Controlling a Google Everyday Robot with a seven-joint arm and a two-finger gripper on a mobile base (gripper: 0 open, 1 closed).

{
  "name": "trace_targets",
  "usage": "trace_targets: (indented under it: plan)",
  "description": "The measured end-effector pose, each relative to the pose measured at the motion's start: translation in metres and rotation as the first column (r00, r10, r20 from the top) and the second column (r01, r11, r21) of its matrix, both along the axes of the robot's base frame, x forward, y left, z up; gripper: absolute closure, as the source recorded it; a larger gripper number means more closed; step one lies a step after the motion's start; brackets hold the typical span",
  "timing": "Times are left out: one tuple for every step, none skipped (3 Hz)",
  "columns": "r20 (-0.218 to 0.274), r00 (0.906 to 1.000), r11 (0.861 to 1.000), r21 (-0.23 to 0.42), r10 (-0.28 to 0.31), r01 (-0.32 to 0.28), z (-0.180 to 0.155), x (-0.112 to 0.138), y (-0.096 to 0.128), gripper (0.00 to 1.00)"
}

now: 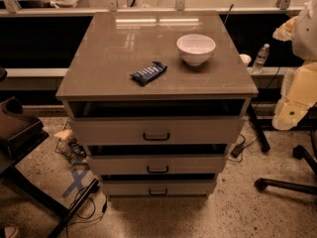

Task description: Open top drawer

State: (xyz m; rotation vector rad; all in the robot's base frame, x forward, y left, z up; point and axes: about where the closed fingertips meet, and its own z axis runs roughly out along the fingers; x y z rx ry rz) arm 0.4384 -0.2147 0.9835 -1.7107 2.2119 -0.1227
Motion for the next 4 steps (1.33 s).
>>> trace_targets:
  plan:
    - [-0.002, 1.0000, 1.000, -0.002, -0.004, 0.004, -0.002, 0.002, 0.001, 0.00]
    - [-0.008, 0.9998, 1.000, -0.007, -0.018, 0.018, -0.008, 0.008, 0.005, 0.00]
    - [0.025, 0.9944, 0.994, -0.028, -0.103, 0.104, -0.031, 0.018, 0.011, 0.00]
    - [0.123, 0.9624, 0.969, -0.027, -0.242, 0.247, -0.082, 0.048, 0.024, 0.00]
